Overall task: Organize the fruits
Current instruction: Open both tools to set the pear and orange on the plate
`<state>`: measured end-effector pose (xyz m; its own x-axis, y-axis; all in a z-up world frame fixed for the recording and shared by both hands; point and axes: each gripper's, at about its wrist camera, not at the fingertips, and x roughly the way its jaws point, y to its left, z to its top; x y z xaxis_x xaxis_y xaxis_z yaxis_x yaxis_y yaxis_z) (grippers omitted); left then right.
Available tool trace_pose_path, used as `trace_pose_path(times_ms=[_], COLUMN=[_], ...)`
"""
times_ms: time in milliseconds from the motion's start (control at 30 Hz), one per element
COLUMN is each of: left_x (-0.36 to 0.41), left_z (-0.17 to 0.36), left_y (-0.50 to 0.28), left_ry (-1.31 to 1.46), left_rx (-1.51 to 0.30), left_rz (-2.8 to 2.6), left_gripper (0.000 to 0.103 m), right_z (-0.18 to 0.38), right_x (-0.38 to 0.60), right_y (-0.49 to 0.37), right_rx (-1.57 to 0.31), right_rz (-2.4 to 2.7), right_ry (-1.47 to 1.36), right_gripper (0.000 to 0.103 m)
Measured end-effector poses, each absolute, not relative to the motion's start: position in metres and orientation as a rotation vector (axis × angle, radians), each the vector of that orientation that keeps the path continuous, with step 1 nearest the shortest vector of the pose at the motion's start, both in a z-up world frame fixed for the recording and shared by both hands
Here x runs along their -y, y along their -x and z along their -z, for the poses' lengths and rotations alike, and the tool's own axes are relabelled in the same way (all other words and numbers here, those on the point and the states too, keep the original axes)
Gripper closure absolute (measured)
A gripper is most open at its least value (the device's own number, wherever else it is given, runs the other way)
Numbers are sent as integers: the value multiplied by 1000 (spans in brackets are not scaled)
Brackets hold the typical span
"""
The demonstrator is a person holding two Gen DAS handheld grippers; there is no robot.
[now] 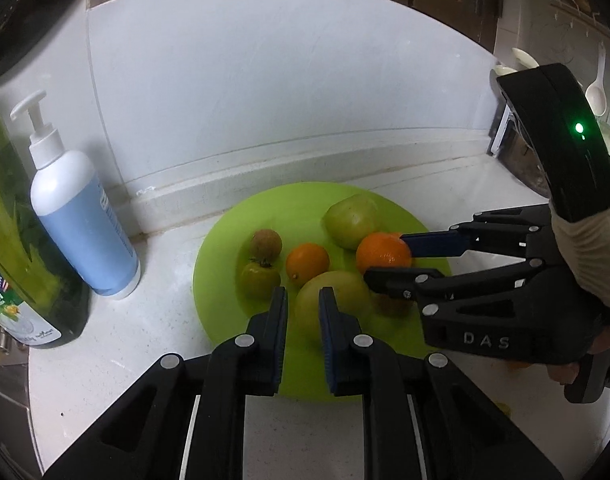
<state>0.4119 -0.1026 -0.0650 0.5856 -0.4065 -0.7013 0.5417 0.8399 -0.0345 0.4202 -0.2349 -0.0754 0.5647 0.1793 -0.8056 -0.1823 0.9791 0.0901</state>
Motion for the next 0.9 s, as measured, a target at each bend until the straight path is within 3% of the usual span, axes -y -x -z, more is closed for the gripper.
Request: trace_pose_path(times_ms=[133, 767, 900], left_x=[101, 89, 90], left_z=[64, 21, 7], left_y=[-411, -366, -349], left_ry=[-187, -156, -157], left_rx=[-760, -685, -658], left_rz=[548, 507, 507], left_gripper=[72, 63, 57], right_z=[75, 22, 11], right_x=[237, 232, 234], right_y=[-418, -365, -345], right_rx=[-944, -797, -766], right_rz=[-211, -197, -191], right_ry=[-3, 10, 0], right_gripper=[62, 59, 59])
